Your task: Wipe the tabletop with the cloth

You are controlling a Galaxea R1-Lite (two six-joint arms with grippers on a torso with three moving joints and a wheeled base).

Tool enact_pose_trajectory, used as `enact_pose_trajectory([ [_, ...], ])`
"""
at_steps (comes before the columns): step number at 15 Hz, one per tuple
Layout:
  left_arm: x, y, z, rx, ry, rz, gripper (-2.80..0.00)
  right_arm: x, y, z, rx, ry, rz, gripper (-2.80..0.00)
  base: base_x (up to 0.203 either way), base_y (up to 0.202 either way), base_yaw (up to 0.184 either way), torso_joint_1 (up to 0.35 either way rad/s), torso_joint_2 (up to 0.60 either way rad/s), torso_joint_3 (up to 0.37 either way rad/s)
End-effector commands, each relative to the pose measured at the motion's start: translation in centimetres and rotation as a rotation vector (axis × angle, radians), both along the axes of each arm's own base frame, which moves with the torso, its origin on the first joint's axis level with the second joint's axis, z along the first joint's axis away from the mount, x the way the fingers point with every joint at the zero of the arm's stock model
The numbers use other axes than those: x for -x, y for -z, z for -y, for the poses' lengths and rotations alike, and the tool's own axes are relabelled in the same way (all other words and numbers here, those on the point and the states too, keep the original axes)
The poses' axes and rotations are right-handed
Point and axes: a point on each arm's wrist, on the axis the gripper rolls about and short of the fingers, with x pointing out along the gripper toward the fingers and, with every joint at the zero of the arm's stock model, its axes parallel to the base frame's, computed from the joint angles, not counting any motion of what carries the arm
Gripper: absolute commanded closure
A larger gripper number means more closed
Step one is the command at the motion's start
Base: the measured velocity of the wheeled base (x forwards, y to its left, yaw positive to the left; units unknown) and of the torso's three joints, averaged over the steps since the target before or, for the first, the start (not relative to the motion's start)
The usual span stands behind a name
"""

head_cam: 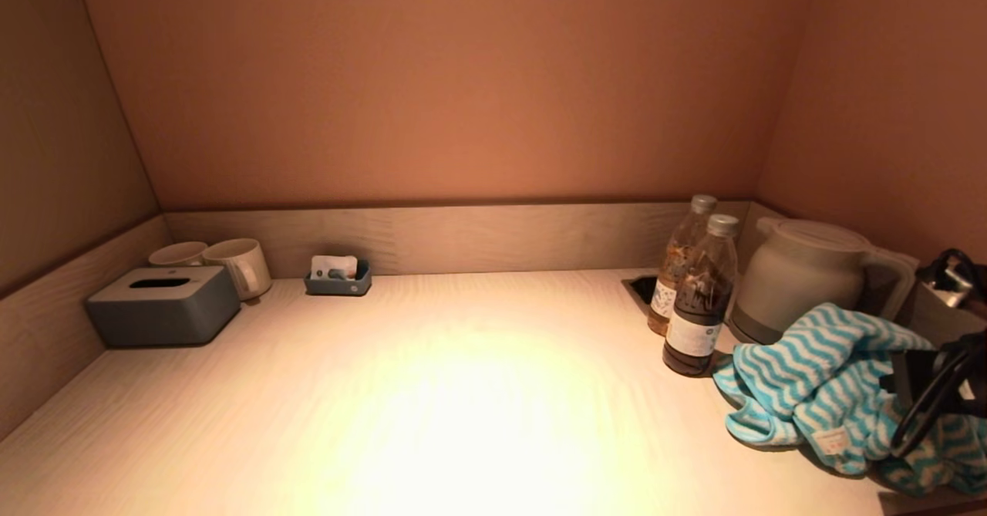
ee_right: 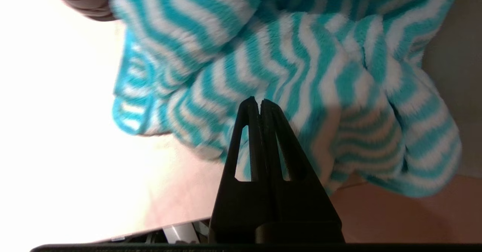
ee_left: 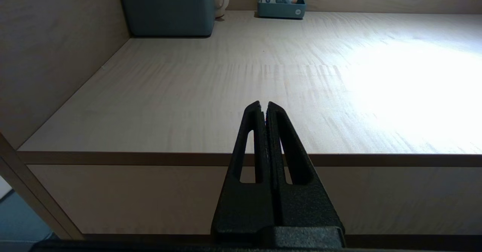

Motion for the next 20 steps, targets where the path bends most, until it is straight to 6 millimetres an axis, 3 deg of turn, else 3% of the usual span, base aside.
enact_pose_trajectory([
  [1,0.0,0.0,0.0,0.001,0.000,0.001,0.00,2.8,-2.0,-1.4,0.018,-0.054,0.114,0.00,0.000,0.000,0.000,0.000,0.00,0.000],
  [4,0.0,0.0,0.0,0.001,0.000,0.001,0.00,5.6,-3.4,-2.9,0.007,-0.141,0.224,0.00,0.000,0.000,0.000,0.000,0.00,0.000],
  [7,0.0,0.0,0.0,0.001,0.000,0.001,0.00,5.9,-4.3,-3.0,-0.004,-0.125,0.269,0.00,0.000,0.000,0.000,0.000,0.00,0.000],
  [13,0.0,0.0,0.0,0.001,0.000,0.001,0.00,4.7,-6.6,-2.4,-0.122,-0.003,0.372,0.00,0.000,0.000,0.000,0.000,0.00,0.000],
  [17,0.0,0.0,0.0,0.001,0.000,0.001,0.00,2.2,-7.5,-0.9,-0.080,0.163,0.512,0.00,0.000,0.000,0.000,0.000,0.00,0.000],
  [20,0.0,0.0,0.0,0.001,0.000,0.001,0.00,1.8,-8.3,-0.6,-0.042,0.216,0.550,0.00,0.000,0.000,0.000,0.000,0.00,0.000],
])
